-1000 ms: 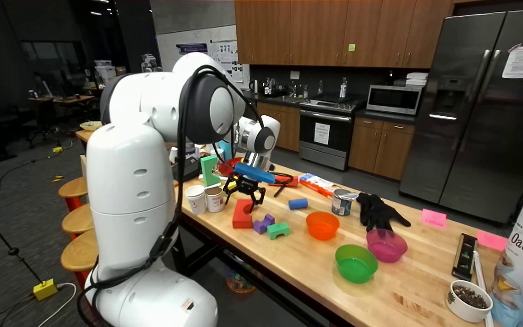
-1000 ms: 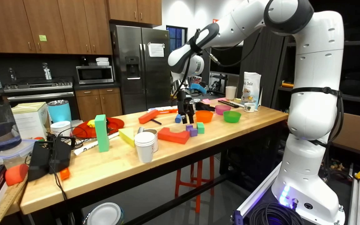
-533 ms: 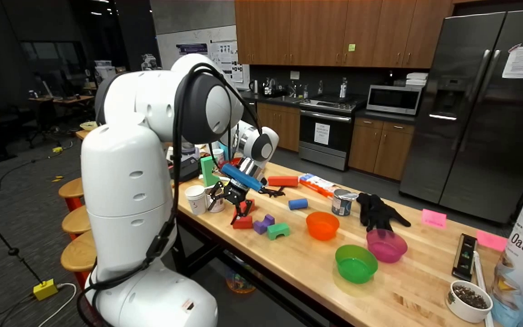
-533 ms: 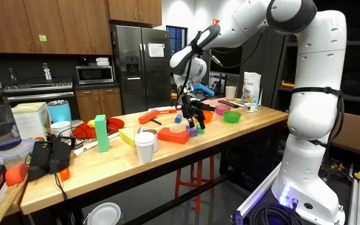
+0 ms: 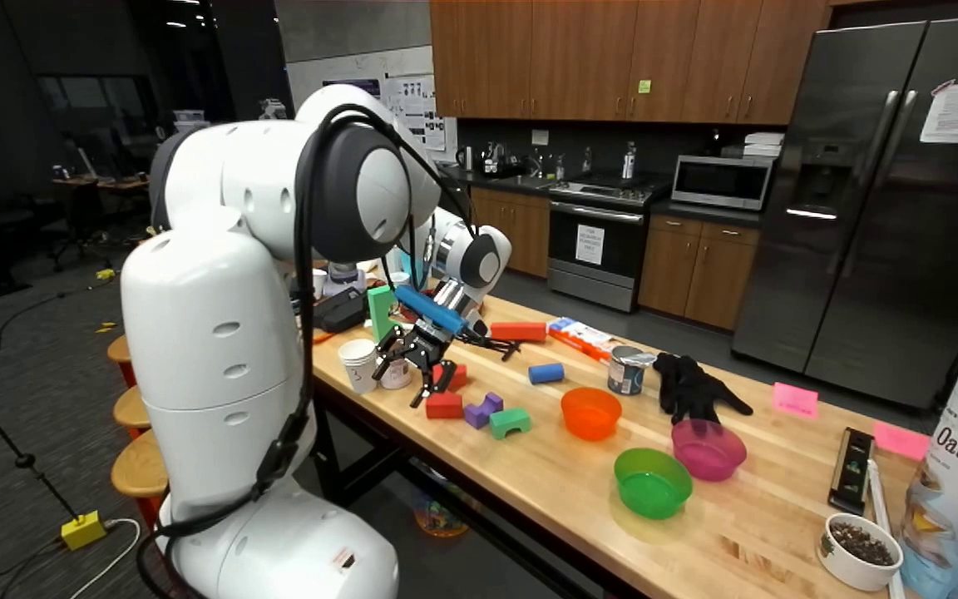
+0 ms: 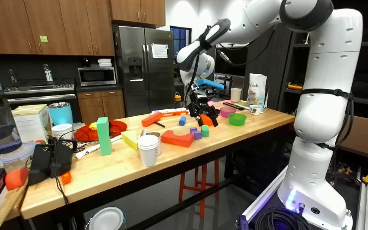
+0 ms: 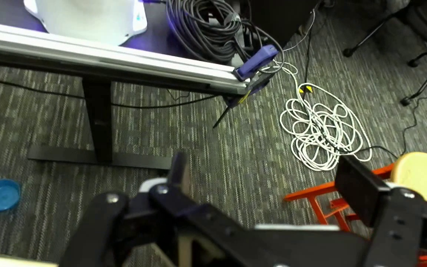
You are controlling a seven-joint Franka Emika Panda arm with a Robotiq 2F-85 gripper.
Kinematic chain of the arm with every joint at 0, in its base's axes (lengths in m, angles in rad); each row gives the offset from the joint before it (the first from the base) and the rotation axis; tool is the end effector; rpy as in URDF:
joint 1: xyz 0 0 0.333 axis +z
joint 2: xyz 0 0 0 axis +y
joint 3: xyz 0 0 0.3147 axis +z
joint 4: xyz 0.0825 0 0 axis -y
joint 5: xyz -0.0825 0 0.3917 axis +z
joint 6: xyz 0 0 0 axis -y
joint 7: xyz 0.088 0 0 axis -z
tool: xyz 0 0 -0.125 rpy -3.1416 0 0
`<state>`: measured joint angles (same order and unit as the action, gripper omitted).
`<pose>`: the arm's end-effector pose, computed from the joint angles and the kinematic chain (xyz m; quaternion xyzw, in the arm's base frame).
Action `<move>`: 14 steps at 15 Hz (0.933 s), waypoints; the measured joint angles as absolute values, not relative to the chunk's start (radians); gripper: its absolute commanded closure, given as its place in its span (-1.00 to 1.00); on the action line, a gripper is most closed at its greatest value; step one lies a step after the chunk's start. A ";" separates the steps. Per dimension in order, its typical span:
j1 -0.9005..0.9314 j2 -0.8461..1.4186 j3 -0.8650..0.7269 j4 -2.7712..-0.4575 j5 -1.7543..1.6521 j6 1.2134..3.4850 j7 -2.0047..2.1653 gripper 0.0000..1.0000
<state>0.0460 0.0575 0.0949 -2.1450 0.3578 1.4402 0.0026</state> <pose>0.4366 0.1097 0.3338 -0.9138 -0.0200 0.3776 0.1482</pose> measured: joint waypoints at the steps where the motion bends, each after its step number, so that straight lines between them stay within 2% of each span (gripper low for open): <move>1: 0.046 0.053 0.090 -2.144 0.359 1.416 0.025 -1.00; 7: 0.046 0.051 0.070 -2.141 0.377 1.366 0.059 -1.00; 14: 0.071 0.052 0.090 -2.088 0.280 1.392 -0.193 -1.00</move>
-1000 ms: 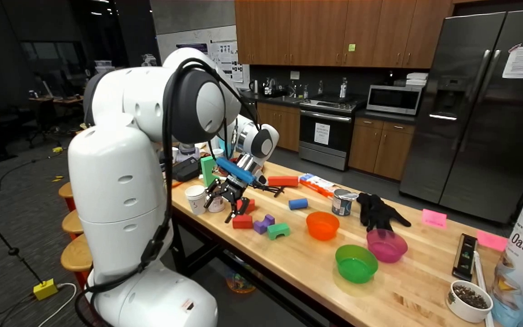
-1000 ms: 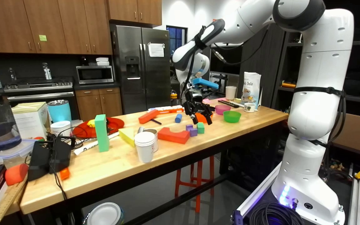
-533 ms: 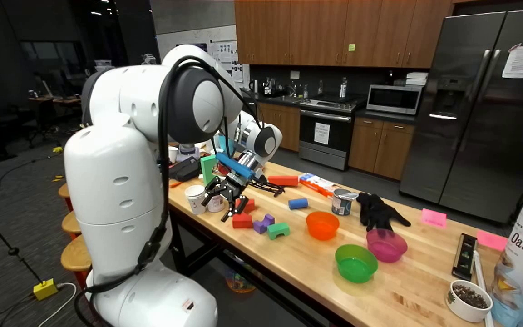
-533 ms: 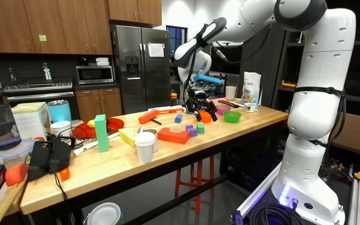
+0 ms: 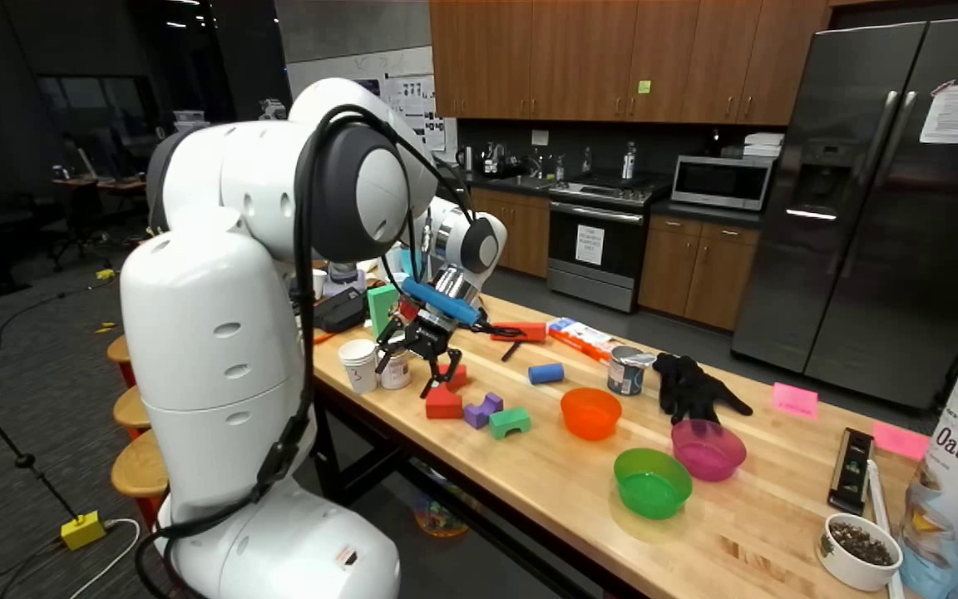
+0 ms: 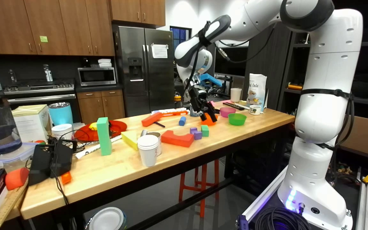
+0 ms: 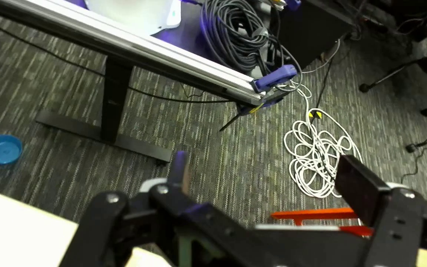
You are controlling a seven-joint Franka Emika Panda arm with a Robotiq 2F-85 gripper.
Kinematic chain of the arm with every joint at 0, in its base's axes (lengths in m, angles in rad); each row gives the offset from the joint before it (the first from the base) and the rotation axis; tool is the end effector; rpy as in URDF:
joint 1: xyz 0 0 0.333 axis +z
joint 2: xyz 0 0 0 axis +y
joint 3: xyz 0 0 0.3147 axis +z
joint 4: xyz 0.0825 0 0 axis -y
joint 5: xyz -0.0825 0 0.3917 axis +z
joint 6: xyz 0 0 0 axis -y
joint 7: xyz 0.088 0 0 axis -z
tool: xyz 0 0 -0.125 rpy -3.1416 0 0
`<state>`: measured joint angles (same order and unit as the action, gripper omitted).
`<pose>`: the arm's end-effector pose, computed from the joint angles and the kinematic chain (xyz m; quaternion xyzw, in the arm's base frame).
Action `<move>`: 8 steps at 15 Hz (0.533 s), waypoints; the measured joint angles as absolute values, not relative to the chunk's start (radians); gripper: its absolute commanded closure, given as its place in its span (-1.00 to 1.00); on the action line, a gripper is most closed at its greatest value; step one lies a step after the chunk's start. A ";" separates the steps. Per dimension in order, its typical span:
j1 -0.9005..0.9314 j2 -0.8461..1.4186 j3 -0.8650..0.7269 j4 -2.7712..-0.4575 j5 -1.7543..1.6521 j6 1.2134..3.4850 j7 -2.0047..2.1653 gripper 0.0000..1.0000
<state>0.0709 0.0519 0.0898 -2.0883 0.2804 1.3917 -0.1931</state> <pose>0.4434 0.1106 0.3547 -0.9116 -0.1363 0.3596 0.1451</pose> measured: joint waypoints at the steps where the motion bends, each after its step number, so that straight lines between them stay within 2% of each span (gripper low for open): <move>1: 0.079 0.042 0.097 -2.086 0.259 1.399 -0.218 -1.00; 8: 0.171 -0.084 0.177 -2.087 0.066 1.390 -0.276 -1.00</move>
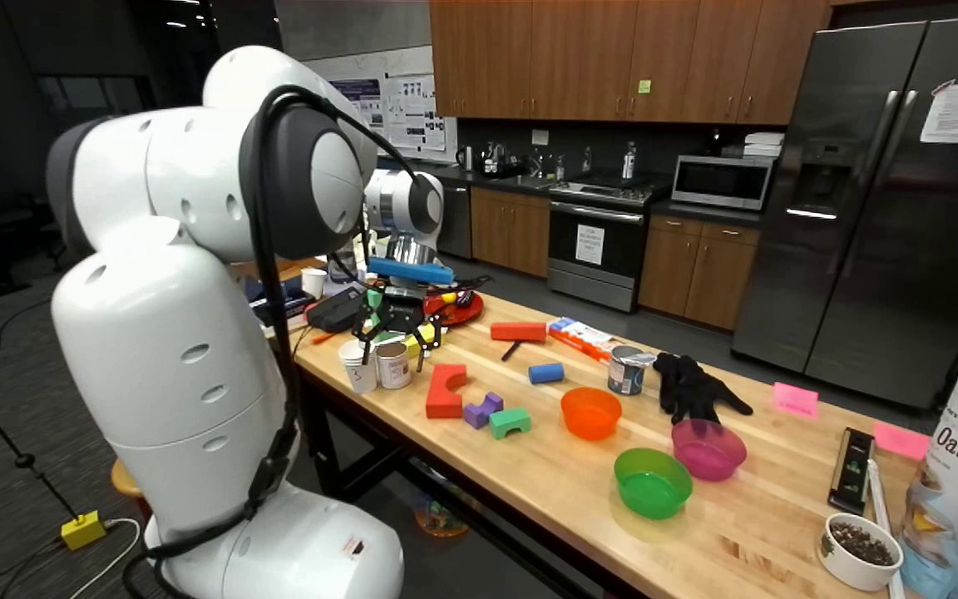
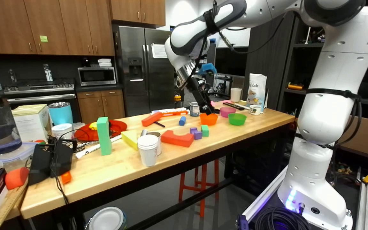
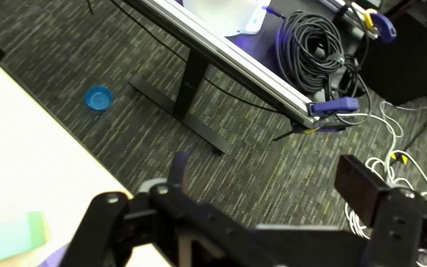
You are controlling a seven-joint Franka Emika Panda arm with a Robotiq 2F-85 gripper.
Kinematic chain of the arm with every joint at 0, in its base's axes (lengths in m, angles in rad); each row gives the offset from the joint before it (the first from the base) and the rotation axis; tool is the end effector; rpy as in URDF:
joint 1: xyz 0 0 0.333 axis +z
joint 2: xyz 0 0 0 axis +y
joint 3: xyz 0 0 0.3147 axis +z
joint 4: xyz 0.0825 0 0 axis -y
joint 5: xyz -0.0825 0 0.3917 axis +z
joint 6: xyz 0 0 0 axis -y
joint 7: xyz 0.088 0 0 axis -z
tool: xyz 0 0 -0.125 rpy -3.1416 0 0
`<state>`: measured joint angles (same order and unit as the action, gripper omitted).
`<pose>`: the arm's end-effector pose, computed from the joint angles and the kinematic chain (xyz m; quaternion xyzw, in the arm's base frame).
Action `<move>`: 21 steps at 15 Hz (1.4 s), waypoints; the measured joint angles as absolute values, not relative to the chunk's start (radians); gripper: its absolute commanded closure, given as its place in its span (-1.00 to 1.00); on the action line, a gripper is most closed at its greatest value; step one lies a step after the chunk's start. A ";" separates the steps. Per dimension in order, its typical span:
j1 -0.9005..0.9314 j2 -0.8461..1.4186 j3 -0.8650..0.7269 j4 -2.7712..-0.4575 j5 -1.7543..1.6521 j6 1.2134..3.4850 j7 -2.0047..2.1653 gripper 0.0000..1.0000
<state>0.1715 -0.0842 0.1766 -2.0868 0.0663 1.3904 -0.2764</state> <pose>0.4162 0.1618 0.4112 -0.9090 -0.2864 0.3025 0.0151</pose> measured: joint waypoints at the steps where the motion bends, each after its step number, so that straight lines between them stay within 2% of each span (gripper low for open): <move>1: 0.189 -0.103 0.193 -2.087 0.040 1.385 -0.278 -1.00; 11: 0.378 -0.175 0.382 -2.128 -0.226 1.444 -0.280 -1.00; 21: 0.460 -0.174 0.500 -2.341 -0.398 2.084 0.011 -1.00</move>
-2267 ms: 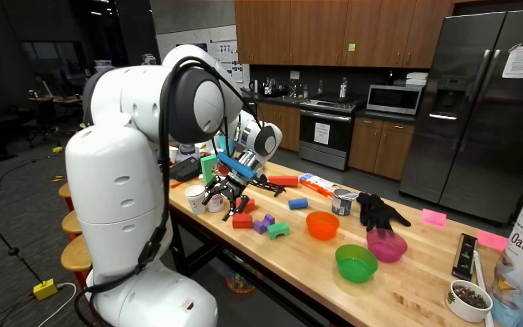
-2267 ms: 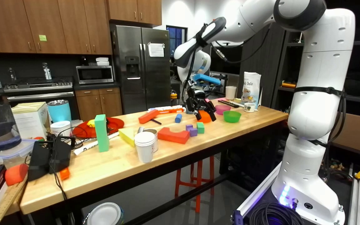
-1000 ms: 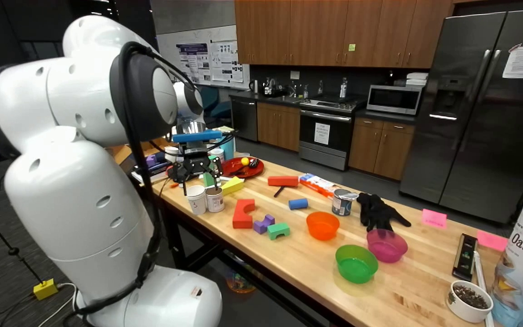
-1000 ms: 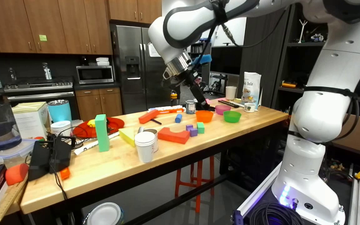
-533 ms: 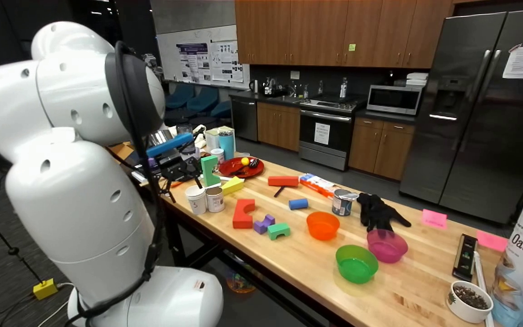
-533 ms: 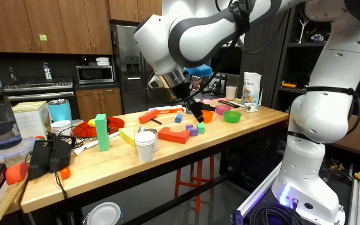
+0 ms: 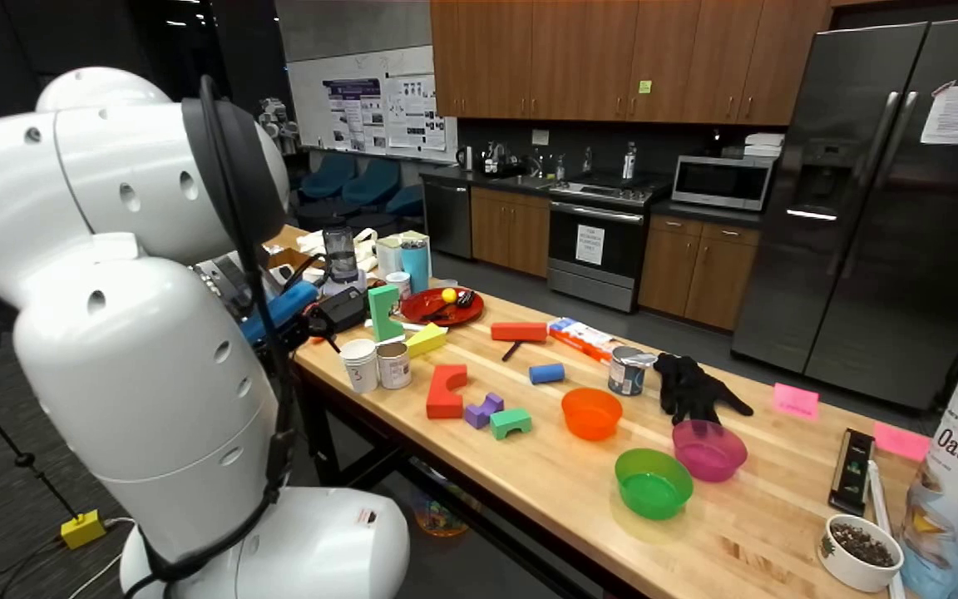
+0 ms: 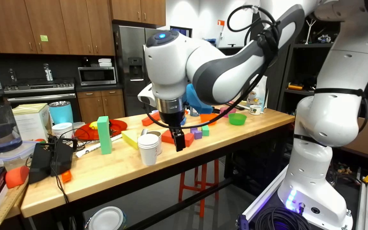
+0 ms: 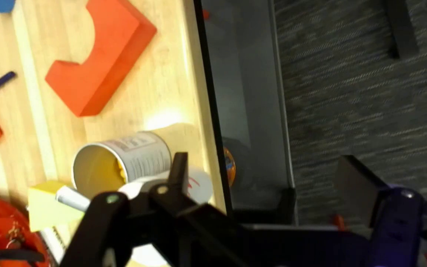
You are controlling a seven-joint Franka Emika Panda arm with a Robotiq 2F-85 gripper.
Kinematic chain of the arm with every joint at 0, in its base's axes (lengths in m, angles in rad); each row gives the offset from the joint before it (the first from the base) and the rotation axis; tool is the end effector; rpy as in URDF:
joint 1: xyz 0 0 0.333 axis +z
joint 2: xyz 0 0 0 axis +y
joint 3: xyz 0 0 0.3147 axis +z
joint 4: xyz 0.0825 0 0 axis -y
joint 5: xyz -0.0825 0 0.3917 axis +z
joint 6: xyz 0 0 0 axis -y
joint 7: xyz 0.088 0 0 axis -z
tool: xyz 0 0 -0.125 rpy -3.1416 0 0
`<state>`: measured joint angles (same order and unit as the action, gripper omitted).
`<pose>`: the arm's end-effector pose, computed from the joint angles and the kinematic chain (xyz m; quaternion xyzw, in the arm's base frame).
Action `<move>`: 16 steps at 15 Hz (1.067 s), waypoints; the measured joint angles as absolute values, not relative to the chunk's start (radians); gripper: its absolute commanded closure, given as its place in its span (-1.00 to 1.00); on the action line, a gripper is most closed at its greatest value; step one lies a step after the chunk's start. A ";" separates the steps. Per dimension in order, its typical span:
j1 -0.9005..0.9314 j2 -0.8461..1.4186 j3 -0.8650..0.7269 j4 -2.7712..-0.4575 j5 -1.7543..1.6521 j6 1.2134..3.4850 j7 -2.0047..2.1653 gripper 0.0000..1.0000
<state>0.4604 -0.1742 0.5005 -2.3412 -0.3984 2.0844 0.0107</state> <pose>0.2948 0.3773 0.3699 0.8178 0.5339 0.0476 0.2096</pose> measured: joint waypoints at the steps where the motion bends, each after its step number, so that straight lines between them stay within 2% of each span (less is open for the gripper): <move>1: 0.461 -0.175 0.505 -2.362 -0.416 2.154 0.040 -1.00; 7: 0.458 -0.200 0.518 -2.483 -0.533 2.523 0.217 -1.00; 16: 0.432 -0.240 0.487 -2.610 -0.525 2.786 0.255 -1.00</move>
<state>0.4316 -0.2396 0.4872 -2.6100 -0.5251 2.7865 0.2548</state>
